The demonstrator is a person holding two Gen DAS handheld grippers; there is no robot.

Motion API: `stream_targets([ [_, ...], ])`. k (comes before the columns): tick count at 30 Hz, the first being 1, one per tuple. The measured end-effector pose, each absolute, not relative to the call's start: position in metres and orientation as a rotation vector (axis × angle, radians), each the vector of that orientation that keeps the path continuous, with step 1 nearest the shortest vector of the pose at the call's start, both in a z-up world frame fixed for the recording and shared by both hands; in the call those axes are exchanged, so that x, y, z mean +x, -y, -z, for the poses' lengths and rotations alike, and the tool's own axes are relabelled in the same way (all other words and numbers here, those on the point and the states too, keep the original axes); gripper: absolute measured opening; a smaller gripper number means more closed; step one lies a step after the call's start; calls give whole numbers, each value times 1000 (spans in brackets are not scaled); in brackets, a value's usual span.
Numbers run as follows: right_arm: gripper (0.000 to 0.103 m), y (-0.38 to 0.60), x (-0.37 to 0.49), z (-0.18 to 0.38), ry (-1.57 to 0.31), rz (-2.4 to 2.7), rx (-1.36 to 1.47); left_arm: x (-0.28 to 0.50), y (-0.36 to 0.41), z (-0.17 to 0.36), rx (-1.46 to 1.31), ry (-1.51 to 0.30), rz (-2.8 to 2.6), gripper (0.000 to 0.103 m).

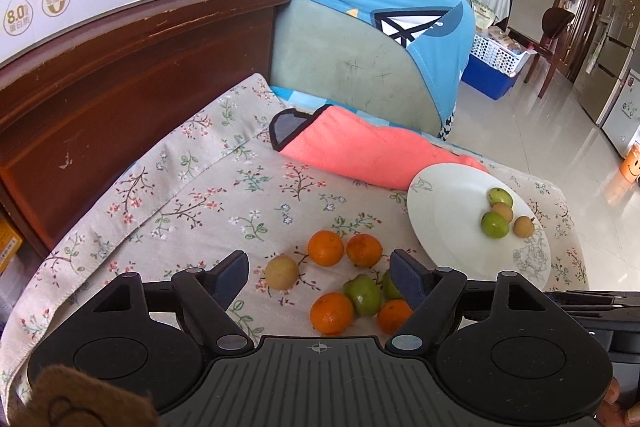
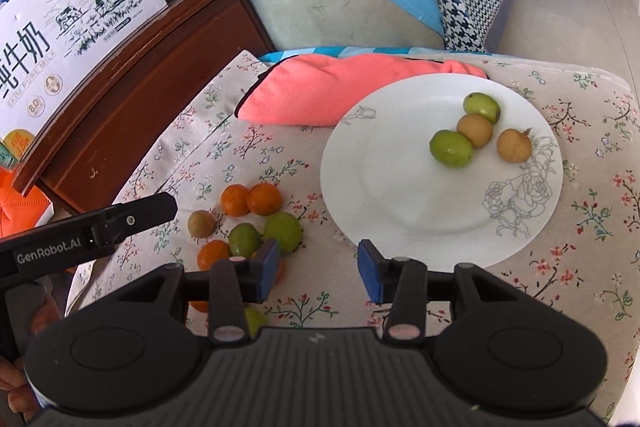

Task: Organize fruits
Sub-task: 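Withdraw both open tools from the plate back over the fruit cluster, then close the right tool on a large green jujube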

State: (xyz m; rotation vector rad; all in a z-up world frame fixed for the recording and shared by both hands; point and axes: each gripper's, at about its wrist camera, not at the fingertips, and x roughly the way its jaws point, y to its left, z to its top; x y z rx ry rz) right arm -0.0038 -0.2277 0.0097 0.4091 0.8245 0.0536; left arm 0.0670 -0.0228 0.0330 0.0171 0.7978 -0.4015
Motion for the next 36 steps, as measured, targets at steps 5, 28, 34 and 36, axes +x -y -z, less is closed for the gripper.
stream_targets([
  [5,46,208,-11,-2,-845,-103,360,64,14,-23,18,-830,369,79],
  [28,52,141,-8,21,-872,-219,73,64,-5,-1,-29,-933,342,79],
  [34,36,136,-9,24,-864,-222,28,62,2,4,-21,-951,362,78],
  [36,36,138,-11,24,-868,-225,40,60,5,6,-8,-953,370,78],
])
